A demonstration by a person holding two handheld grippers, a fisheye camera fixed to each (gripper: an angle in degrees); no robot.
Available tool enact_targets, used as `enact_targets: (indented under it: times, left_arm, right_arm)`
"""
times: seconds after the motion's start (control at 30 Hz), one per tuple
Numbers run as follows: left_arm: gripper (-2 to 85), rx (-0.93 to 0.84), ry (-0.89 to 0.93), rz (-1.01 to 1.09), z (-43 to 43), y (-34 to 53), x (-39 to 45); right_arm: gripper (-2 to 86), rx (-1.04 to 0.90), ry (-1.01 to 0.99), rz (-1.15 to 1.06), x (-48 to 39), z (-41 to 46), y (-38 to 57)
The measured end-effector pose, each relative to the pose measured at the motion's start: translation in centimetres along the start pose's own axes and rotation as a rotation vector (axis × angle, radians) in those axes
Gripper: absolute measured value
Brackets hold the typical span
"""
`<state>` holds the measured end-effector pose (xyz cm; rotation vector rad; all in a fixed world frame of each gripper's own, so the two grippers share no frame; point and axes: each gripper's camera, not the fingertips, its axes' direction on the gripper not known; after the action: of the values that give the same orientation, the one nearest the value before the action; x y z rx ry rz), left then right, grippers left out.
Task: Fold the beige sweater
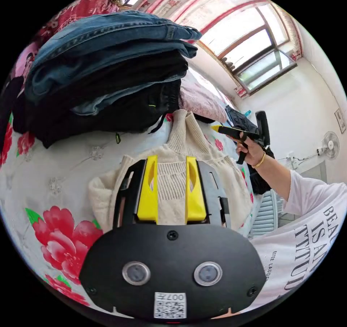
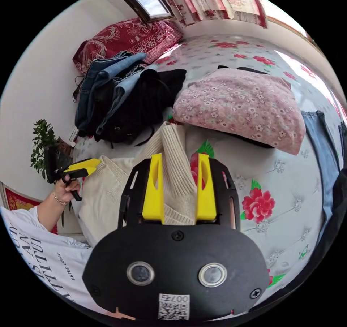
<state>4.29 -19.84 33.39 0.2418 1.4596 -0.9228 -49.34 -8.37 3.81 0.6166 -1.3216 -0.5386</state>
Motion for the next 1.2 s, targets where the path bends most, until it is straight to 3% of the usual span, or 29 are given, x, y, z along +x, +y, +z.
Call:
enact_targets:
  times: [0.07, 0.2, 0.37, 0.47, 0.57, 0.7, 0.83, 0.97, 1.03, 1.2]
  left_arm:
    - [12.1, -0.033, -0.054, 0.122, 3.8, -2.9, 2.2]
    - [13.8, -0.07, -0.014, 0.165, 9.6, -6.3, 3.4]
    - [10.9, -0.115, 0.035, 0.212, 14.9, -8.2, 4.5]
    - [3.7, -0.066, 0.112, 0.269, 13.9, -7.5, 5.7]
    - [1.1, 0.001, 0.271, 0.393, 10.0, -4.5, 7.9]
    - [0.6, -0.002, 0.323, 0.562, 4.7, 2.4, 10.8]
    - [3.1, -0.143, 0.104, 0.625, 5.1, 11.0, 14.4]
    - [6.3, -0.28, -0.021, 0.489, 10.1, 14.8, 13.6]
    - [6.6, -0.227, -0.004, 0.426, 9.0, 14.5, 13.7]
    - [6.0, -0.119, 0.047, 0.469, 4.0, 13.6, 16.1]
  right_arm:
    - [7.5, -0.056, 0.03, -0.062, -1.0, 3.8, -2.4]
    - [3.8, -0.131, 0.017, -0.122, -1.9, 7.5, -3.6]
    - [0.9, 0.038, -0.191, -0.269, -2.4, 2.1, 0.1]
    - [0.5, 0.08, -0.324, -0.314, -1.8, -2.1, 3.5]
    - [0.6, 0.06, -0.316, -0.397, -3.1, -5.3, 7.3]
    - [0.9, 0.018, -0.249, -0.495, -6.5, -7.9, 12.5]
    - [2.7, -0.08, -0.138, -0.544, -10.7, -5.2, 19.1]
    - [4.8, -0.247, 0.039, -0.437, -10.3, 4.3, 23.4]
    - [5.5, -0.156, 0.041, -0.419, -10.2, 3.8, 23.7]
    - [7.1, -0.155, -0.06, -0.324, -8.9, 0.4, 22.9]
